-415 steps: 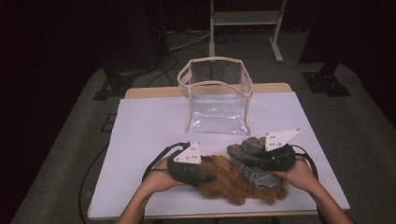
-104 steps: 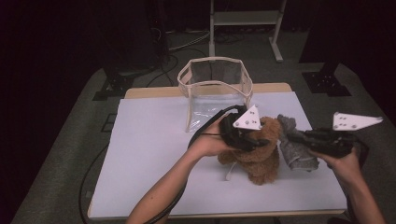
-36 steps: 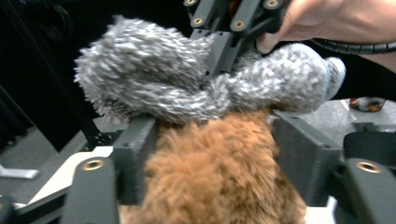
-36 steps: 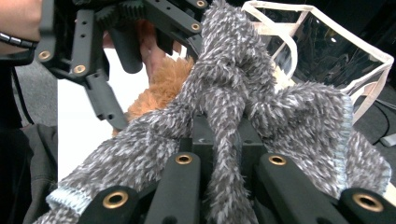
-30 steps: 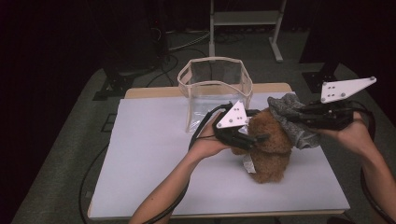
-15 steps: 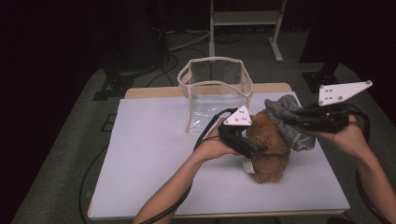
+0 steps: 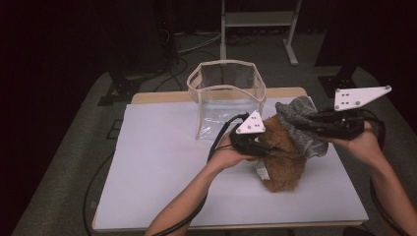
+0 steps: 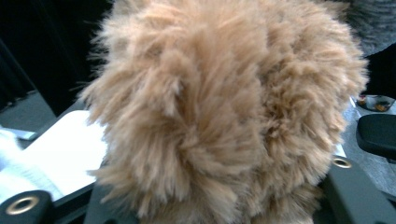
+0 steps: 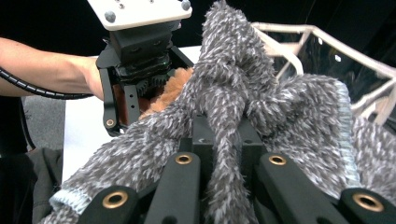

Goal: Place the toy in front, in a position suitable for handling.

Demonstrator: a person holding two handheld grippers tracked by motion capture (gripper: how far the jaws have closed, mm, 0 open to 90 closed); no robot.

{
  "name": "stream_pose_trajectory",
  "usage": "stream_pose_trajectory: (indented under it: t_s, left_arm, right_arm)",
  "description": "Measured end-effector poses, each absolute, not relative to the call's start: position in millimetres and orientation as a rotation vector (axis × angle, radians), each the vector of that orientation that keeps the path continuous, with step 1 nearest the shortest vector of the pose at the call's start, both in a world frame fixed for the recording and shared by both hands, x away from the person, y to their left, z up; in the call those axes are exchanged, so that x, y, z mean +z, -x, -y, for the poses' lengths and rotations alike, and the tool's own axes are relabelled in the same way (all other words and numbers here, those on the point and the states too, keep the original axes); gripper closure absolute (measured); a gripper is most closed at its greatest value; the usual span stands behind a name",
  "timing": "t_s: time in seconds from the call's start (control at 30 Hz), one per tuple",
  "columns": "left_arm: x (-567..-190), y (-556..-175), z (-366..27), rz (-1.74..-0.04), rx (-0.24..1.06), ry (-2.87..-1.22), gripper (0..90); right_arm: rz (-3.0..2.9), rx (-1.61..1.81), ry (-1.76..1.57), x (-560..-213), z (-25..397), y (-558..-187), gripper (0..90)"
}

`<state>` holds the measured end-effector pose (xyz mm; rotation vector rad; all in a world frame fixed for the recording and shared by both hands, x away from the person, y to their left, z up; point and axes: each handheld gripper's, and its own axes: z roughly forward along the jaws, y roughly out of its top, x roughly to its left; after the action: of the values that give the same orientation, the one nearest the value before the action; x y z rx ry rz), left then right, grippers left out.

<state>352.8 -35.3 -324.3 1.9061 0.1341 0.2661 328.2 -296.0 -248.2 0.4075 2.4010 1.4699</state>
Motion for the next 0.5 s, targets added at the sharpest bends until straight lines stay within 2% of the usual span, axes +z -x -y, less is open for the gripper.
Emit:
stream_pose_trajectory:
  t_s: [0.3,0.5]
  left_arm:
    - [-291.6,-337.5,-8.5,-0.093,0.258,-1.916,49.9]
    - [-285.0,-327.9,-31.7,-0.059,0.295,-1.977,49.8]
  right_arm:
    - [-2.366,1.596,-0.268,-223.0,257.5,-320.6,81.6]
    - [-2.418,1.575,-0.162,-211.2,225.8,-317.2,81.5]
